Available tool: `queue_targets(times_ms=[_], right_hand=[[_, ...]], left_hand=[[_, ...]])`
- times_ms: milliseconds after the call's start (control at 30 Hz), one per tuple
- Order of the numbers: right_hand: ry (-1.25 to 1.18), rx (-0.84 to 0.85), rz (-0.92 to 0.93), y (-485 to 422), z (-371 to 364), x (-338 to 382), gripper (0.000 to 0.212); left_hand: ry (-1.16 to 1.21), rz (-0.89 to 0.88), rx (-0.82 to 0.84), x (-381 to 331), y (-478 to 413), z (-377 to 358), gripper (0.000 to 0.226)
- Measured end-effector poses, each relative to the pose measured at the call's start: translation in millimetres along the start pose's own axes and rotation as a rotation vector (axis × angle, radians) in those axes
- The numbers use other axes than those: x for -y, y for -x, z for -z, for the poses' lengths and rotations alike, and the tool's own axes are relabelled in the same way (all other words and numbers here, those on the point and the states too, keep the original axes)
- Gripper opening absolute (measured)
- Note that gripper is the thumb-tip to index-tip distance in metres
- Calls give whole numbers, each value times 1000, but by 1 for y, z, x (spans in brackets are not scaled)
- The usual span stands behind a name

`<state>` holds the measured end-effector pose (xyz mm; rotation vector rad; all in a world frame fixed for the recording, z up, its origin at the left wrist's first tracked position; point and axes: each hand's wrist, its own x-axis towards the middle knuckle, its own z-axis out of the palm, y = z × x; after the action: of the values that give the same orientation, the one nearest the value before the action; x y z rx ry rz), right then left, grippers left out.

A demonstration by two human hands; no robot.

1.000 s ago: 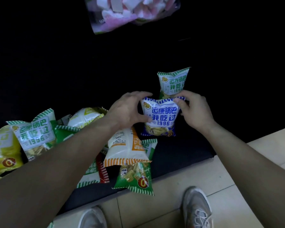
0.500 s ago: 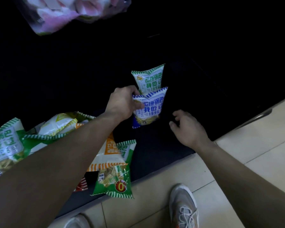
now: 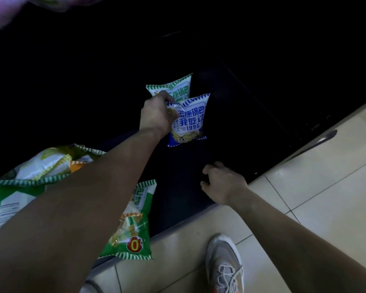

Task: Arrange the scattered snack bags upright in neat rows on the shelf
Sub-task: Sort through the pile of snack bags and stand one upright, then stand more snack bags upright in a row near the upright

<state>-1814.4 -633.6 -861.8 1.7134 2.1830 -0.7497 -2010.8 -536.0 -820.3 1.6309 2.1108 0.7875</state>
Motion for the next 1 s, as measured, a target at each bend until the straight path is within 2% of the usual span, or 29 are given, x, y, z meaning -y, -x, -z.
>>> queue_targets(times_ms=[133,267,433,567,667,833,1000], right_hand=[[11,3,12,4,3,1,43],[33,-11,49,14,13,10,44],[115,-30,155,38,55,45,47],[201,-95,283,66,101,91,51],[205,-92,386,85,119,132,52],[312,86,499,91,88,187,66],[335,41,559,80,25,200,95]], left_hand=[[-87,-22,22,-4,0,-1,37],[-198,-69,56,-10,7,20,65],[-417,-166,158,-3,46,107,61],[-502,-69,292,24,105,190,61],[-546,2,295,54,154,229,62],[-531,77,377,100,200,260,64],[-493,54,435,120,202,268,70]])
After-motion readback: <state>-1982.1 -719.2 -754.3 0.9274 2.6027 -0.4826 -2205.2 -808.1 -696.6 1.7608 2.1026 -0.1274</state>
